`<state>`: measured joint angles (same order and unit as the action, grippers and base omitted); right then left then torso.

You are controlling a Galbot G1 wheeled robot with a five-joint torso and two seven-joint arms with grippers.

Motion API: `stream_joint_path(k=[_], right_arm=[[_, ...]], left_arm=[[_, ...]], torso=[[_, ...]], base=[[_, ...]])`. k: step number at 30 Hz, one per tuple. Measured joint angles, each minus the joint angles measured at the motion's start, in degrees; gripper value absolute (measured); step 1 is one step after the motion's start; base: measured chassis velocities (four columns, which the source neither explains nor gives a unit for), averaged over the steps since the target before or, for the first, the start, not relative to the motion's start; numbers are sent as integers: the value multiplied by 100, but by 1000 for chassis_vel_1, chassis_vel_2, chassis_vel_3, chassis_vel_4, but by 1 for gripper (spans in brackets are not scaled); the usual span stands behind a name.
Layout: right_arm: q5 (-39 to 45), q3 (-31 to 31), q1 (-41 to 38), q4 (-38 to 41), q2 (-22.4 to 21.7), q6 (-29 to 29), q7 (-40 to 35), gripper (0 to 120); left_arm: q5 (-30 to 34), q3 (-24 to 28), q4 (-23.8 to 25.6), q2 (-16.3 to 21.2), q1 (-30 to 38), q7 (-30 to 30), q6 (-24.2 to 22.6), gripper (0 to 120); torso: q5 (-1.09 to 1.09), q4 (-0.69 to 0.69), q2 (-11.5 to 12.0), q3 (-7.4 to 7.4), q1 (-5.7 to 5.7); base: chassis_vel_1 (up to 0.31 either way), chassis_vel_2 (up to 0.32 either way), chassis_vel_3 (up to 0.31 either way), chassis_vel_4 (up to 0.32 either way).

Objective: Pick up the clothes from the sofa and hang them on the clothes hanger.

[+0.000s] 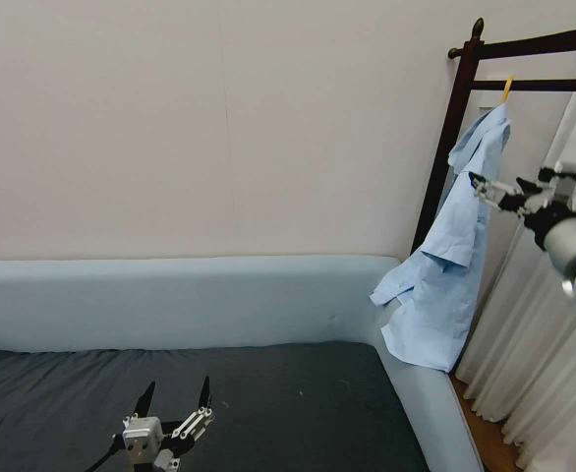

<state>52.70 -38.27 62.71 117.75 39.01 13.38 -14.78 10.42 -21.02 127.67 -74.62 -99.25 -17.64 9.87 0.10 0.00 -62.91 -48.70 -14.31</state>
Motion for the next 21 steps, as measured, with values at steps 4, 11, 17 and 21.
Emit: stream_joint_path(k=[4, 11, 17, 21], right_arm=[[-717, -484, 1200, 408, 666, -211, 347, 100], [-2998, -653, 3816, 1033, 3252, -2167, 1593, 100], [-3176, -441, 4348, 1027, 3953, -2703, 1920, 100], [-3326, -351, 4441, 888, 4066, -2922, 1957, 100]], left_arm=[[-176, 11, -150, -190, -75, 32, 163, 100], [-542, 70, -283, -390, -349, 146, 550, 100], [-646, 111, -361, -397, -423, 158, 690, 100], [-711, 125, -443, -396, -408, 149, 685, 100]], torso=[[-9, -2, -1, 1, 1], [-8, -4, -1, 2, 1], [-7, -3, -1, 1, 1], [-6, -2, -1, 1, 1]], base=[[0, 0, 0, 0], [0, 0, 0, 0], [0, 0, 0, 0], [0, 0, 0, 0]])
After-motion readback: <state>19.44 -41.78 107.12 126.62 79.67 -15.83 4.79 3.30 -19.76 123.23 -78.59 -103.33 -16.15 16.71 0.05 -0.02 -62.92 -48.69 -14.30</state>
